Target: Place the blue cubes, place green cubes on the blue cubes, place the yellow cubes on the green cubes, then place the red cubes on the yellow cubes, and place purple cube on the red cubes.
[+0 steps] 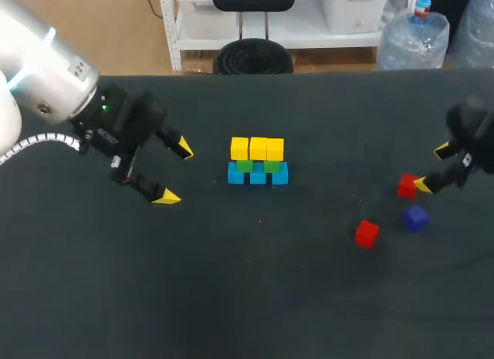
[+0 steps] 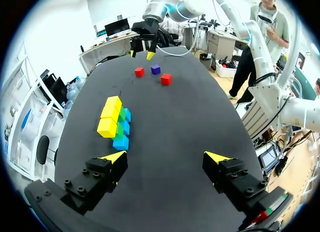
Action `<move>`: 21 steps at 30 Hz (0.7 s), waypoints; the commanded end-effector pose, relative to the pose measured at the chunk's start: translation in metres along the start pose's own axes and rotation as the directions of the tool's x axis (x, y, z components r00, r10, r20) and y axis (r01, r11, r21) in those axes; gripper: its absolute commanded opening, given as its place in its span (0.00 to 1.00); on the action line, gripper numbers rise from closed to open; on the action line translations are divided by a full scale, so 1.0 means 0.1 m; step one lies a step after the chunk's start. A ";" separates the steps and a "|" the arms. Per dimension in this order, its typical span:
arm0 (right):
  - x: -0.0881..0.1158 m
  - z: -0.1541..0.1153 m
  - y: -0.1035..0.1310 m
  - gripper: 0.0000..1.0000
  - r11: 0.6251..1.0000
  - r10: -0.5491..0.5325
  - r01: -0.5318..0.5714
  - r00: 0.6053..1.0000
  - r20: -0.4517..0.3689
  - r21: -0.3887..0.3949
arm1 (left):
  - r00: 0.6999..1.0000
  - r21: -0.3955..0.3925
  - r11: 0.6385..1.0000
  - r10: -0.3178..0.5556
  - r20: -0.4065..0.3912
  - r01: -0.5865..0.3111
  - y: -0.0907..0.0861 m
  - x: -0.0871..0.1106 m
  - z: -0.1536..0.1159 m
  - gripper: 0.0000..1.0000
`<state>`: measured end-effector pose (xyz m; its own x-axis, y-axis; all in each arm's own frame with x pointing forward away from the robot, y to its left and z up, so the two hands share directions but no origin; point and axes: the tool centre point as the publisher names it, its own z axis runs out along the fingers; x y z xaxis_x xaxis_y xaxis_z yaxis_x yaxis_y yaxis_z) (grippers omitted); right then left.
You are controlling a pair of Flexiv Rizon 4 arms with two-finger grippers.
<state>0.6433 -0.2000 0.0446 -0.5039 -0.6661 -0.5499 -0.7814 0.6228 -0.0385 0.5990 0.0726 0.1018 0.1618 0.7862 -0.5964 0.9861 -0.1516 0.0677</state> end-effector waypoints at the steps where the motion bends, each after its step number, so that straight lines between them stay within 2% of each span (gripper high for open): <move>1: 0.00 0.05 -0.02 0.86 1.000 0.000 0.000 1.000 -0.006 0.004 | 1.000 0.000 1.000 0.001 -0.001 -0.001 0.00 0.00 0.00 1.00; 3: 0.00 0.06 -0.02 0.84 1.000 -0.001 0.001 1.000 -0.007 0.001 | 1.000 0.000 1.000 0.001 -0.001 -0.001 0.00 0.00 0.00 1.00; 7: 0.04 0.08 -0.02 0.88 1.000 0.004 -0.004 1.000 -0.019 -0.004 | 1.000 0.000 1.000 0.001 -0.001 -0.001 0.00 0.00 0.00 1.00; 8: 0.05 0.08 -0.01 0.96 1.000 0.004 -0.004 1.000 -0.020 -0.006 | 1.000 0.000 1.000 0.001 -0.001 -0.001 0.00 0.00 0.00 1.00; 9: 0.05 0.08 -0.01 1.00 1.000 0.003 -0.004 1.000 -0.021 -0.008 | 1.000 0.000 1.000 0.001 -0.001 -0.001 0.00 0.00 0.00 1.00; 15: 0.09 0.08 0.01 1.00 1.000 0.006 -0.006 0.999 -0.032 -0.014 | 1.000 0.000 1.000 0.001 -0.001 -0.001 0.00 0.00 0.00 1.00; 17: 0.05 0.03 0.02 1.00 1.000 0.000 -0.001 1.000 -0.011 -0.020 | 1.000 0.000 1.000 0.001 -0.001 -0.001 0.00 0.00 0.00 1.00; 21: -0.07 -0.10 0.17 1.00 0.994 -0.065 0.068 0.997 0.031 -0.083 | 1.000 0.000 1.000 0.001 -0.001 -0.001 0.00 0.00 0.00 1.00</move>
<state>0.6384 -0.1883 0.0445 -0.4625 -0.6971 -0.5478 -0.8164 0.5759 -0.0436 0.5990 0.0726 0.1018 0.1618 0.7862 -0.5964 0.9861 -0.1516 0.0677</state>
